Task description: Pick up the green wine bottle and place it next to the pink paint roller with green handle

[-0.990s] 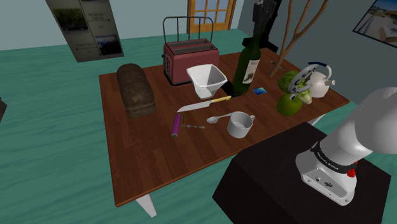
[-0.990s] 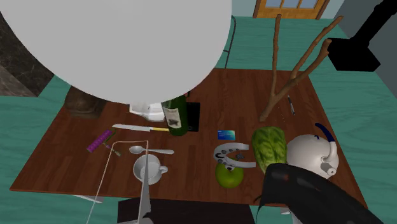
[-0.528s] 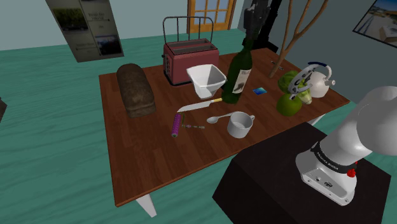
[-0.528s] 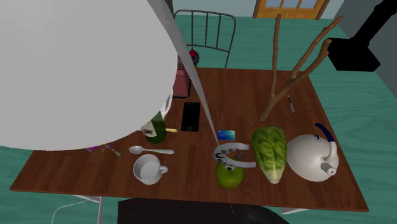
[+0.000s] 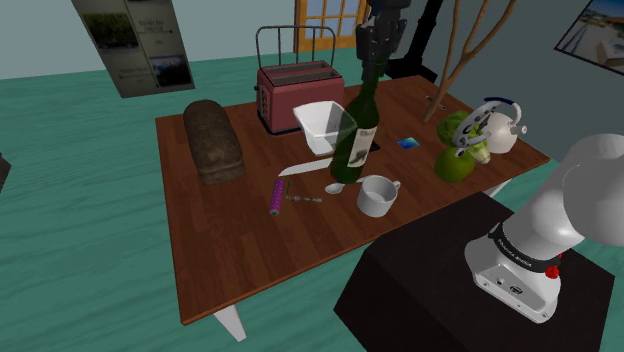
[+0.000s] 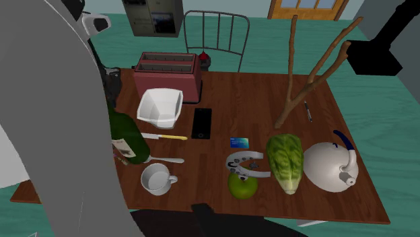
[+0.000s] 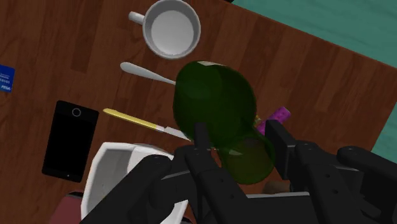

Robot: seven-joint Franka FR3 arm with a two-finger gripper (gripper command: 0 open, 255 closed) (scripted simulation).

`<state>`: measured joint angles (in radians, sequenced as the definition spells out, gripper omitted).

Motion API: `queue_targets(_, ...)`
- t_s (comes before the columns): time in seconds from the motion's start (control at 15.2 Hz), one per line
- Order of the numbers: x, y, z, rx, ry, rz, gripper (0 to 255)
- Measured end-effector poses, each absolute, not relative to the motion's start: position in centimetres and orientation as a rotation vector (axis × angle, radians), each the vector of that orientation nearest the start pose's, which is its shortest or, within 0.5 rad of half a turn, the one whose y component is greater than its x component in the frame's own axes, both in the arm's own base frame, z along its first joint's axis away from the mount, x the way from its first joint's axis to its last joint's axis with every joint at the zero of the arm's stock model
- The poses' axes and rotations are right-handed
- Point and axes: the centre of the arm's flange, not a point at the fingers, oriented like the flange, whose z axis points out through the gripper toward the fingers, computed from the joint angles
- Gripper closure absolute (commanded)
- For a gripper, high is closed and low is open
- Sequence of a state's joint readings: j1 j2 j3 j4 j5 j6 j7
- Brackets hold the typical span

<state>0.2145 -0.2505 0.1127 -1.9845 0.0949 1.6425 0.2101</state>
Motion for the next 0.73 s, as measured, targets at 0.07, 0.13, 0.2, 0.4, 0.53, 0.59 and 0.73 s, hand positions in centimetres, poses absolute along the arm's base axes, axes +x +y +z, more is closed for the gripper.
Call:
queue_targets(0.07, 43.9, 18.0, 56.4, -3.094, -0.157, 0.166, 255)
queue_targets(0.13, 43.2, 19.1, 56.5, -3.094, -0.157, 0.167, 255)
queue_targets(0.2, 43.0, 20.5, 56.7, -3.094, -0.158, 0.166, 255)
queue_targets(0.4, 42.1, 24.1, 56.3, -3.094, -0.157, 0.166, 255)
queue_targets(0.53, 41.6, 26.5, 56.5, -3.094, -0.156, 0.166, 255)
queue_targets(0.59, 41.3, 27.8, 56.6, -3.094, -0.157, 0.166, 255)
queue_targets(0.73, 40.8, 28.8, 55.9, -3.094, -0.156, 0.166, 255)
